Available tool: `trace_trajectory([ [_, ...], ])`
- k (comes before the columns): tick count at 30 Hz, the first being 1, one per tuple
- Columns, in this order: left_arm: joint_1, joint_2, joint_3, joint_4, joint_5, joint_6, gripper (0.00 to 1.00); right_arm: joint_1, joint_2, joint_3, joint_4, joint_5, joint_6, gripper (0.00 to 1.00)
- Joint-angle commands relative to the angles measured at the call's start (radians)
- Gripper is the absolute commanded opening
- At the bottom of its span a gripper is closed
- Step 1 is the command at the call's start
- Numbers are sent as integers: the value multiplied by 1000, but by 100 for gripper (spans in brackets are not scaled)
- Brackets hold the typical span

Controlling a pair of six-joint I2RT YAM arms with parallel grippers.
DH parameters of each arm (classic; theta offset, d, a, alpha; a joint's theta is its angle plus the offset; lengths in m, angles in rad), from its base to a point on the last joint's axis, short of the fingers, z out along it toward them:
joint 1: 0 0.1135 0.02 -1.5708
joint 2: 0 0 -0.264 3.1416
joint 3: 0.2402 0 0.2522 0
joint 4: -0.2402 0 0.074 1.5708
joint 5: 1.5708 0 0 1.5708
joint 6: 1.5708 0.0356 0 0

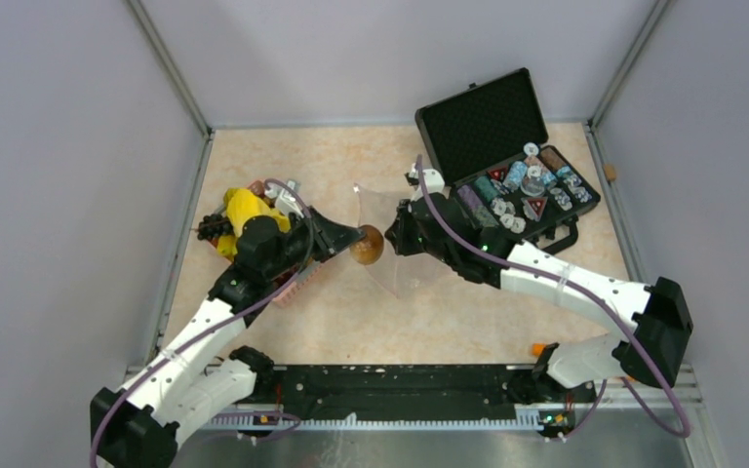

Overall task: Place the food in the zip-top bag and seal the zipper
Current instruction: Place the fake vegetable in the zipper food storage bag.

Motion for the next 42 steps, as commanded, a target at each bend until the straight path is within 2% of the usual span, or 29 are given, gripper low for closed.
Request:
trace_trajectory([
  [1,-18,-17,8,-20,-121,50,0,9,-37,22,13,-6,-3,0],
  [4,-30,0,22,-56,-171,62,0,49,-14,74,-63,93,-11,0],
  [8,-52,48,26,2,-156,50,0,91,45,144,-135,184,-23,0],
  [12,-84,100,50,23,-158,47,0,119,69,168,-146,221,-28,0],
  [15,-107,125,60,29,-169,49,8,130,77,175,-151,237,-29,0],
  [16,-109,128,62,29,-170,51,14,131,77,176,-155,239,-31,0],
  [17,-112,129,60,30,-172,52,25,131,80,177,-157,241,-33,0],
  [19,-112,127,56,34,-169,57,34,131,83,179,-168,249,-29,0],
  [21,-113,123,60,21,-171,69,53,131,81,180,-179,268,-24,0],
  [24,-114,115,75,-28,-184,99,65,130,76,182,-201,317,-12,0],
  [29,-115,117,86,-93,-203,141,70,133,38,171,-183,324,-18,0],
  [31,-114,116,79,-94,-197,158,75,133,26,167,-175,310,-28,0],
  [36,-119,120,84,18,-53,207,84,134,40,164,-154,250,-56,0],
  [39,-121,94,85,8,-80,205,85,134,52,162,-157,261,-43,0],
  [42,-122,49,93,-62,-145,241,85,133,62,162,-185,333,-22,0],
])
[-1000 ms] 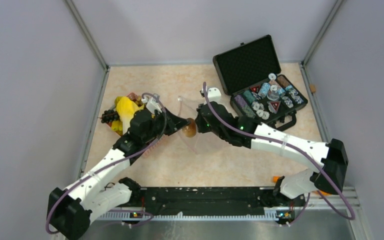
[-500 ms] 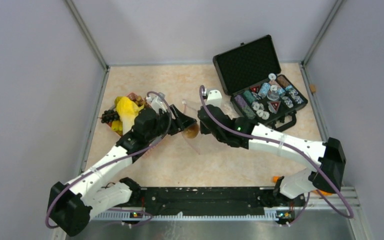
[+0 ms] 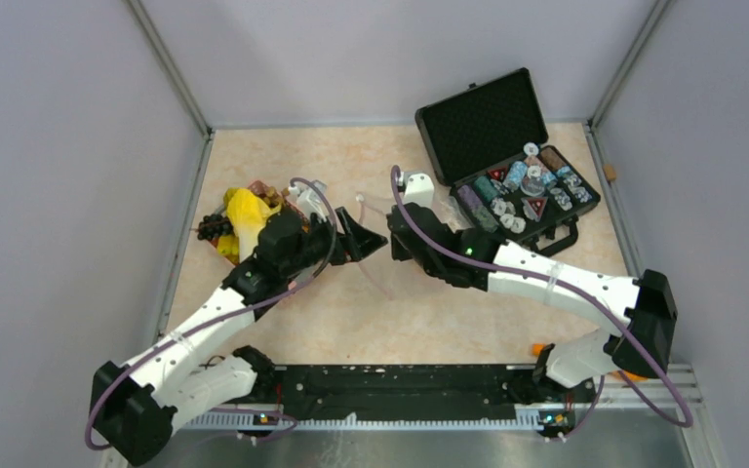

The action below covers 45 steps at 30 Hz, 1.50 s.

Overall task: Place the food in the zip-top bag and seal the zipper
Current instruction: Place the fake vegetable in the zipper food storage bag, then adjust the zipper food storage bag at the center of the board.

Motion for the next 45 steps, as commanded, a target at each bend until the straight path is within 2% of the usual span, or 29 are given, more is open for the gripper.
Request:
trace_trajectory([
  [1,-2,-86,54,-84,-74,69,86,13,0,52,-31,99,27,0],
  [4,-2,-135,55,-191,-191,86,86,14,16,100,-111,164,57,0],
  [6,-2,-181,52,-227,-244,72,89,30,2,113,-123,201,62,0],
  [8,-2,-219,48,-215,-230,73,95,62,-24,114,-97,227,41,0],
  [9,-2,-227,46,-198,-215,74,97,69,-40,102,-52,191,11,0],
  [11,-3,-215,57,-181,-164,80,98,71,-56,83,4,125,-16,0],
  [14,-3,-172,81,-160,-79,74,97,70,-20,134,-54,119,-3,0],
  [16,-5,-136,88,-150,-42,95,92,70,4,161,-86,124,3,0],
  [18,-6,-100,112,-225,-92,136,87,70,3,165,-91,117,7,0],
  [20,-9,-74,128,-283,-145,163,78,71,-12,151,-70,99,7,0],
  [23,-16,-57,126,-300,-196,164,53,72,-21,154,-80,120,13,0],
  [25,-27,-48,132,-302,-231,159,32,78,3,196,-138,174,19,0],
  [26,-34,-41,137,-300,-239,160,24,90,24,228,-181,209,25,0],
  [29,-50,-16,167,-313,-245,165,6,172,99,325,-292,402,22,0],
  [30,-51,-13,175,-326,-260,163,0,213,120,347,-321,515,18,0],
  [32,-51,-19,181,-344,-288,161,0,229,156,389,-409,611,55,0],
  [36,-52,-54,164,-358,-349,156,0,194,162,399,-464,572,92,0],
  [42,-51,-66,159,-370,-388,173,0,114,24,221,-243,349,27,0],
  [45,-51,-48,170,-410,-426,171,0,86,-31,174,-201,282,28,0],
])
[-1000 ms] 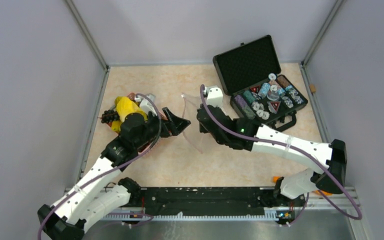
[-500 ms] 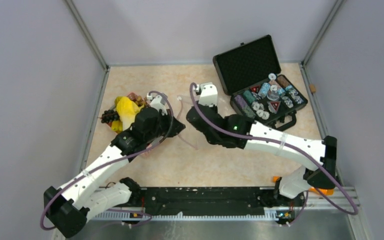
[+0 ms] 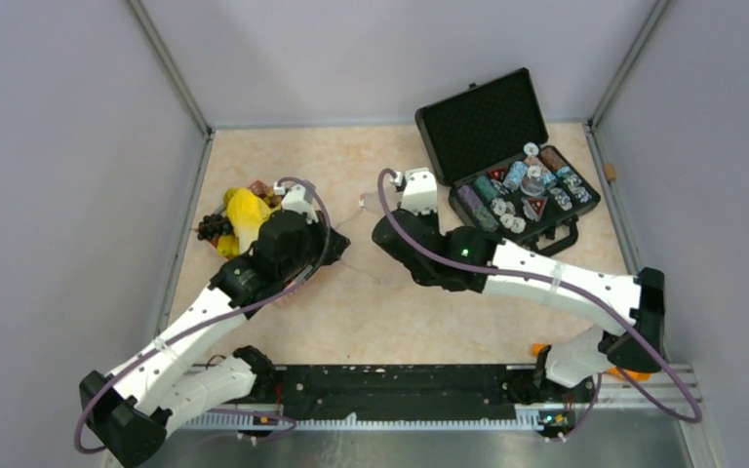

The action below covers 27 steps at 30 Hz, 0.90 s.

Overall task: Place the food in the zip-top bag and seal the zipper
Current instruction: Adjust the zipper food storage bag at the center of the board.

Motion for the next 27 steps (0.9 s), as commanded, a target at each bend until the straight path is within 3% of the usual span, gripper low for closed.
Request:
trace_trajectory([
  [1,-1,9,29,-41,-78,8,0,-33,-118,-50,118,-109,-25,0],
  [4,-2,1,4,26,-24,2,9,-35,-161,-102,182,-156,-62,0],
  [6,-1,-3,-12,89,41,-2,25,-37,-159,-114,204,-172,-68,0],
  [10,-2,4,-17,164,174,-7,46,-40,-104,-105,189,-153,-51,0],
  [12,-2,-1,-12,161,195,-3,49,-44,-65,-96,173,-142,-34,0],
  [18,-1,-102,-36,56,78,34,84,-122,-29,-146,243,-292,-6,0],
  [21,-2,-177,-58,-30,-39,40,95,-149,-42,-185,283,-336,-7,0],
  [27,-1,-286,-97,-95,-177,37,99,-159,-34,-188,291,-358,-10,0],
])
